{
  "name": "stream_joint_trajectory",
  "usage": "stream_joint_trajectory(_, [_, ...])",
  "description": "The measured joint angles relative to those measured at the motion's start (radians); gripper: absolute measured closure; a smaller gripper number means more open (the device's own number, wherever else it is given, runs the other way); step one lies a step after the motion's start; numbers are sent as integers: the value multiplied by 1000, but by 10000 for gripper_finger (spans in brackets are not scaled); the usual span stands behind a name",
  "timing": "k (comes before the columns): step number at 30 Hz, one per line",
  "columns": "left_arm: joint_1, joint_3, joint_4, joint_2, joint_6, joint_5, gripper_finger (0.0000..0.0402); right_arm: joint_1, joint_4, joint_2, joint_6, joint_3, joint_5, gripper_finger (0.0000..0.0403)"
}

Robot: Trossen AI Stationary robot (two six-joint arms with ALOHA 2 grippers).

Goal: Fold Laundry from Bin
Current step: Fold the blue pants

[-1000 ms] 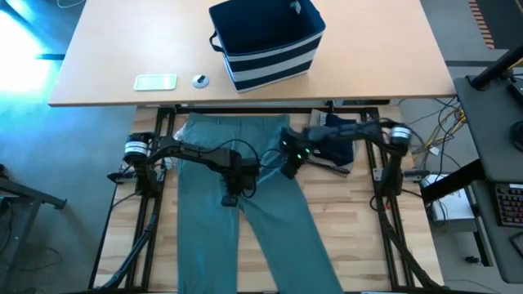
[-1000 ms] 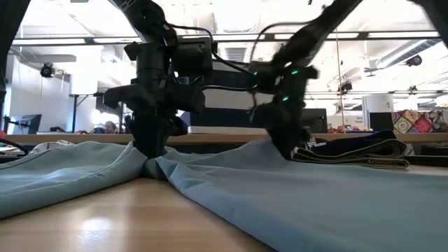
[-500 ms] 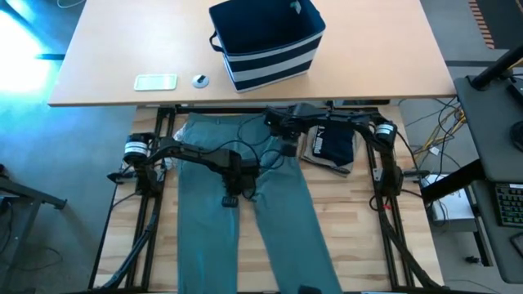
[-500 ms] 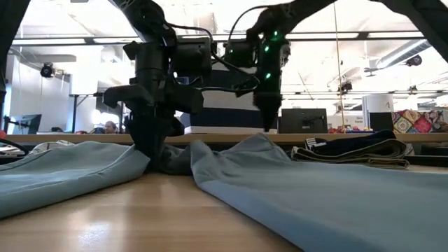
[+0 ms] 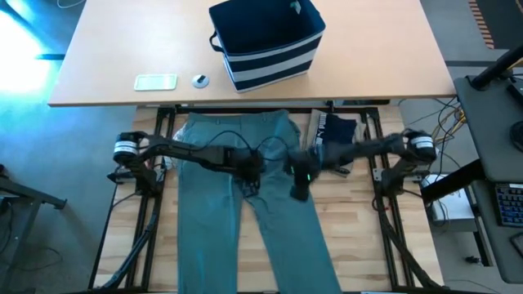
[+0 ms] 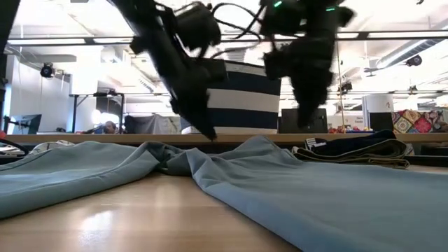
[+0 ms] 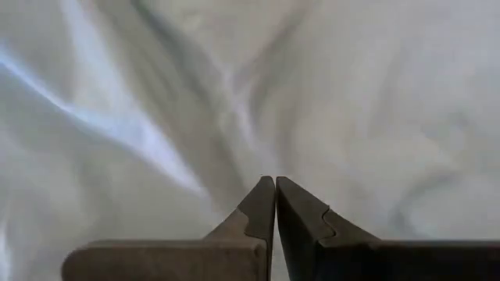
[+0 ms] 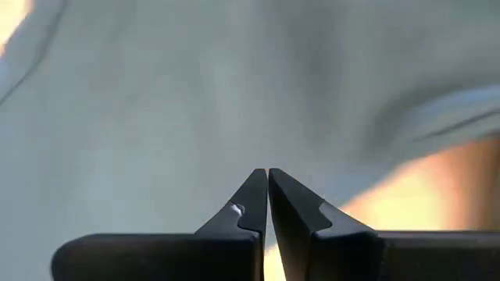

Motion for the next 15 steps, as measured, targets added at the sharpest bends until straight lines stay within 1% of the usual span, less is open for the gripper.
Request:
stream_joint_trajectory(2, [0, -7, 36, 42, -21, -33, 401, 89, 101, -7, 111, -83, 6, 390])
stream_joint_trajectory(4, [0, -8, 32, 89, -29, -68, 401, 168, 171, -1, 208, -151, 21, 390])
stream_joint_trajectory(7, [4, -9, 7, 131, -30, -90, 401, 263, 269, 34, 318, -208, 23, 390])
stream_joint_trajectory(9, [11, 1, -13, 129, -30, -99, 401, 310, 312, 56, 369, -214, 3, 390])
stream_joint_trajectory(11, [18, 19, -71, 123, -30, -117, 401, 341, 346, 61, 388, -201, -12, 390])
stream_joint_trajectory(13, [21, 51, -147, 92, -29, -156, 401, 357, 339, 49, 390, -175, 4, 390])
stream_joint_trajectory(15, [21, 96, -217, 43, -24, -188, 401, 376, 295, 15, 395, -159, 50, 390])
